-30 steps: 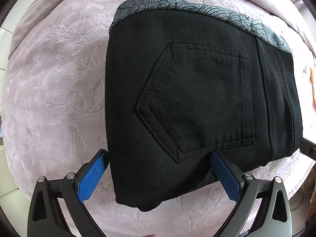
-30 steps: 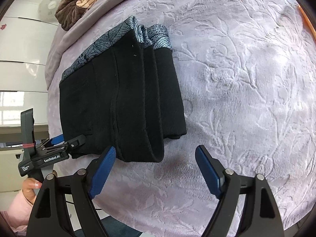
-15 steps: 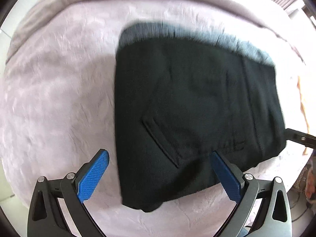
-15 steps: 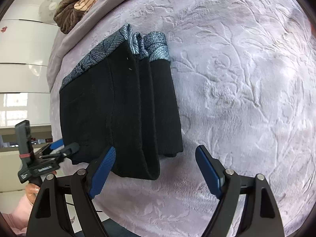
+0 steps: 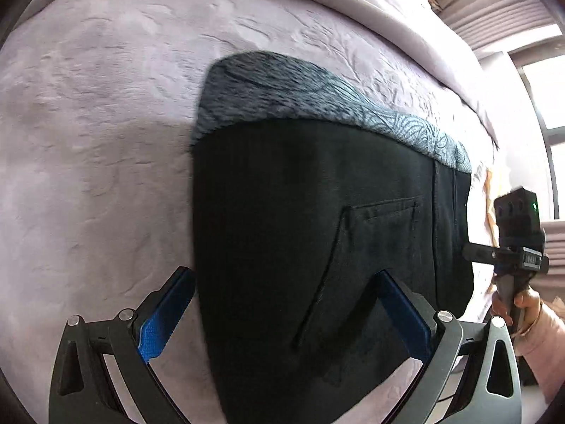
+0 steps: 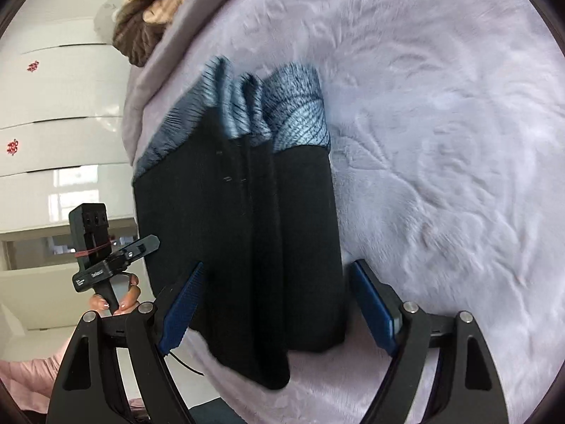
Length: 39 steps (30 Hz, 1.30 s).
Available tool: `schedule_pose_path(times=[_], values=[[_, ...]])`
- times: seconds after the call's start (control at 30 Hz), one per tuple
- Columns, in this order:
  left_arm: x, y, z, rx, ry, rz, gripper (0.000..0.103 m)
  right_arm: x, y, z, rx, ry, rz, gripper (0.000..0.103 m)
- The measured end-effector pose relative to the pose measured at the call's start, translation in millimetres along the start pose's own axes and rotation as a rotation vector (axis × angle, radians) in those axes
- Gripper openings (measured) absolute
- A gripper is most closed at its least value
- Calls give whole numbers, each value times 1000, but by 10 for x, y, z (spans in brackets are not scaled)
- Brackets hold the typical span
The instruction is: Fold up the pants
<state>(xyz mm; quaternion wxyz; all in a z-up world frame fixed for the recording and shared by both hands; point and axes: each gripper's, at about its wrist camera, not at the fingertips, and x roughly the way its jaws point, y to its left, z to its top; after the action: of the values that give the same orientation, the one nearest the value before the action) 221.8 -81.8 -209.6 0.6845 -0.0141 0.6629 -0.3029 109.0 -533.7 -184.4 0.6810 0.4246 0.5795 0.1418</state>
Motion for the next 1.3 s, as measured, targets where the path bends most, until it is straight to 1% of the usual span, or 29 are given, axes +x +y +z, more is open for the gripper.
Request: schedule_pose_path(times=[0.07, 0.13, 0.17, 0.2, 0.23, 0.27, 0.3, 0.33, 0.37, 0.4, 0.5, 0.53, 0.6, 0.7, 0.73, 0.8, 0.87, 0.9, 0.93, 0.97, 1.0, 1.03, 1.07, 1.1, 1.13, 1.2, 1.27, 1.3], values=[[60, 1, 21, -3, 5, 2, 103, 67, -29, 55, 21, -2, 41, 86], [73, -1, 65, -15, -1, 16, 102, 129, -45, 96, 52, 1, 55, 82], [46, -6, 67, -17, -15, 18, 93, 151, -32, 103, 56, 5, 46, 79], [-11, -13, 49, -13, -38, 17, 89, 146, -6, 113, 52, 6, 38, 76], [-71, -81, 16, -5, -51, 19, 80, 121, 23, 101, 55, 5, 47, 73], [-127, -97, -4, 7, -64, 21, 70, 83, 35, 58, 57, 2, 56, 68], [-209, -154, -80, 20, -73, 14, 64, 24, 64, 28, 57, -4, 78, 62], [-282, -171, -121, 25, -80, 17, 60, -23, 72, 13, 57, -6, 94, 59], [-330, -165, -139, 27, -85, 14, 59, -76, 85, -13, 61, -11, 119, 51], [-378, -169, -161, 27, -91, 9, 59, -136, 104, -49, 73, -19, 153, 50], [-548, -183, -291, 47, -98, 14, 59, -227, 194, -145, 69, -22, 183, 50], [-596, -346, -360, 49, -100, 16, 59, -247, 242, -198, 60, -16, 188, 50], [-725, -352, -508, 51, -101, 17, 59, -267, 311, -311, 53, -4, 197, 50], [-847, -350, -669, 39, -93, 21, 59, -269, 370, -502, 64, 8, 220, 50], [-792, -463, -685, 36, -90, 31, 59, -268, 377, -552, 66, 9, 224, 50], [-785, -443, -798, 31, -78, 48, 59, -243, 390, -718, 63, 14, 219, 50], [-680, -430, -871, 14, -57, 67, 59, -182, 402, -769, 59, 18, 201, 50], [-611, -390, -905, 3, -50, 80, 60, -125, 394, -817, 55, 23, 179, 50], [-525, -363, -921, -12, -46, 96, 65, -52, 386, -831, 52, 27, 155, 50], [-460, -330, -930, -21, -43, 119, 73, -3, 362, -866, 53, 29, 134, 50], [-440, -270, -964, -21, -50, 148, 78, 58, 340, -886, 47, 30, 97, 50], [-415, -253, -976, -13, -71, 181, 89, 96, 333, -897, 35, 30, 63, 52], [-396, -237, -981, -11, -83, 205, 99, 130, 326, -903, 23, 27, 25, 58], [-380, -209, -984, -18, -86, 218, 103, 167, 333, -905, 12, 21, -20, 63], [-369, -192, -989, -28, -86, 213, 103, 175, 332, -909, 4, 15, -54, 65], [-361, -157, -994, -46, -78, 209, 103, 203, 367, -911, -18, 4, -135, 76], [-448, -158, -1046, -53, -76, 229, 103, 202, 433, -900, -14, -1, -179, 78], [-506, -195, -1055, -50, -86, 255, 103, 148, 460, -907, -16, -6, -203, 79]])
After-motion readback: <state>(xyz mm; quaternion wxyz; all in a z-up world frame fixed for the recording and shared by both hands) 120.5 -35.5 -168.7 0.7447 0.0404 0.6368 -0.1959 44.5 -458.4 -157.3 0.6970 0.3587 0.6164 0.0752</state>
